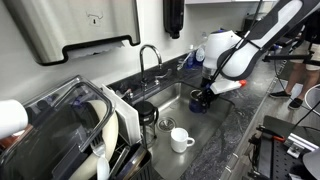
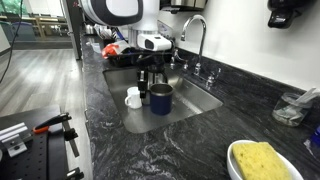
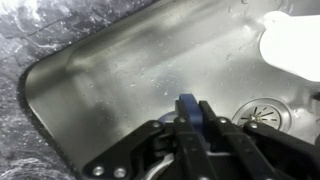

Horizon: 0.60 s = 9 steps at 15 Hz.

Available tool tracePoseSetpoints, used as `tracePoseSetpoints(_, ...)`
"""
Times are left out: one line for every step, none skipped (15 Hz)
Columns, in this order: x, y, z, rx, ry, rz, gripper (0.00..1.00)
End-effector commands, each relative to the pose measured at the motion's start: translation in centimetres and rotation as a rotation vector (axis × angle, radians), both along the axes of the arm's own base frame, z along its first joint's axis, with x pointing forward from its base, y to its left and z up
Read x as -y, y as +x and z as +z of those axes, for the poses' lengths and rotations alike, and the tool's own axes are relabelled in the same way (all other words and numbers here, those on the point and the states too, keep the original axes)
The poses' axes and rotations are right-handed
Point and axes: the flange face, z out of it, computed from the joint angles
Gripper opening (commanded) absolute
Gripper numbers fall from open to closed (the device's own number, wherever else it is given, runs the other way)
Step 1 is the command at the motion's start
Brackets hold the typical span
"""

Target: Remove the cup from the sink and put it on the sink counter

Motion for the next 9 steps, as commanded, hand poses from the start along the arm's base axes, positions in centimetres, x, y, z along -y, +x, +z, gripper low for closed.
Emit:
tracePoseSetpoints(1.3,-0.9,5.4,-0.001,-0.015,-0.092,0.04)
tracePoseSetpoints(1.9,-1.1,6.7,0.0,-0.021,-0.123,0.04)
tracePoseSetpoints(3.0,-1.3,8.0,0.0,-0.027,-0.162,0.04)
tracePoseSetpoints(3.8,-1.6,9.2,0.003,-0.033,-0.199,0.04)
tracePoseSetpoints(5.4,-1.9,10.1,0.005,-0.032,-0.244,0.04)
tracePoseSetpoints(7.0,-2.2,10.8,0.006,-0.031,-0.295,0.04)
tracePoseSetpoints(8.5,-2.6,11.4,0.006,-0.032,-0.341,0.04)
tracePoseSetpoints(10.3,-3.0,11.7,-0.001,-0.028,-0.383,0.04)
tracePoseSetpoints(11.9,-3.5,11.9,-0.003,-0.029,-0.425,0.04)
